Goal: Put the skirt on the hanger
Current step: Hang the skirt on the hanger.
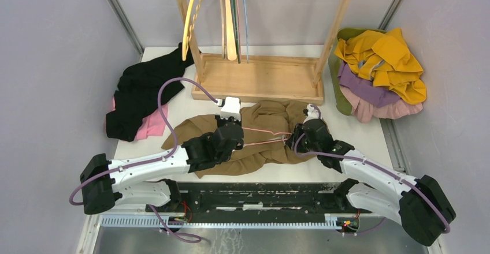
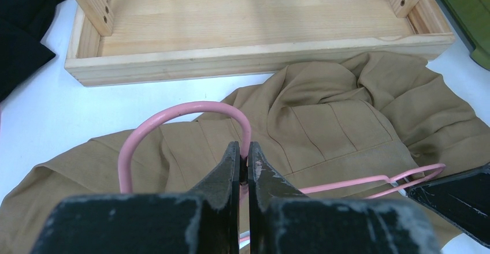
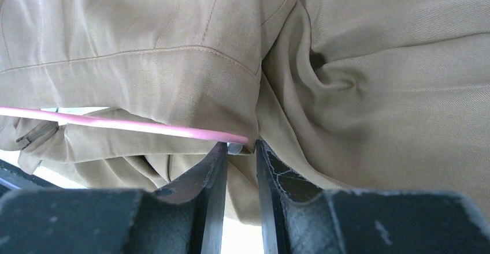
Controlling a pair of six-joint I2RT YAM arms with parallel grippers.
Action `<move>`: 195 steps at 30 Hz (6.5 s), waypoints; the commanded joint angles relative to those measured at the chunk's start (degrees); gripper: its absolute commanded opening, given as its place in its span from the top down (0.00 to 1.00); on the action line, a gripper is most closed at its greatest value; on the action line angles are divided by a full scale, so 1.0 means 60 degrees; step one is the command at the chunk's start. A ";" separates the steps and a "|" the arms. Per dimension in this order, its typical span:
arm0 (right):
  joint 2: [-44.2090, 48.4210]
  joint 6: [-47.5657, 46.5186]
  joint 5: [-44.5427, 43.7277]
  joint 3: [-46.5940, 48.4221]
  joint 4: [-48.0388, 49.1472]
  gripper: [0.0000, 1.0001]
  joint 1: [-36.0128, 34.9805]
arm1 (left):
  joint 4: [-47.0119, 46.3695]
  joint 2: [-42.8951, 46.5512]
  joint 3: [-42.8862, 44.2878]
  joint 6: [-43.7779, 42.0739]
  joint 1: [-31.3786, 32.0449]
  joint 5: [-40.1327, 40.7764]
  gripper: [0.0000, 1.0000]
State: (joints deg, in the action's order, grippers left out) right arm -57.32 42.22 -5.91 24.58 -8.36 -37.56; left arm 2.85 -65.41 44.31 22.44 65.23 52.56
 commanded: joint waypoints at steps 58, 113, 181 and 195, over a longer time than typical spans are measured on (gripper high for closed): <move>-0.0409 0.1096 -0.0533 0.0058 0.1580 0.75 -0.0527 | -0.0458 0.0086 0.0194 -0.0301 -0.0764 -0.0671 0.96; -0.2974 0.0645 -0.4215 0.2053 0.0149 0.81 -0.2907 | -0.0442 0.0464 0.0008 -0.0423 -0.0902 -0.0746 0.96; 0.0513 0.0546 0.0087 0.1268 0.0202 0.99 0.0129 | -0.1925 0.1375 -0.1204 -0.1436 -0.1141 -0.0389 0.97; 0.0395 0.0531 0.0123 0.1730 0.0020 0.99 0.0163 | -0.2887 0.1378 -0.1638 -0.1846 -0.1140 -0.0500 0.97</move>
State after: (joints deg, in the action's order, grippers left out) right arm -55.00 45.63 -4.73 31.03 -9.02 -36.97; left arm -8.60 -58.54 35.59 14.59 58.83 47.94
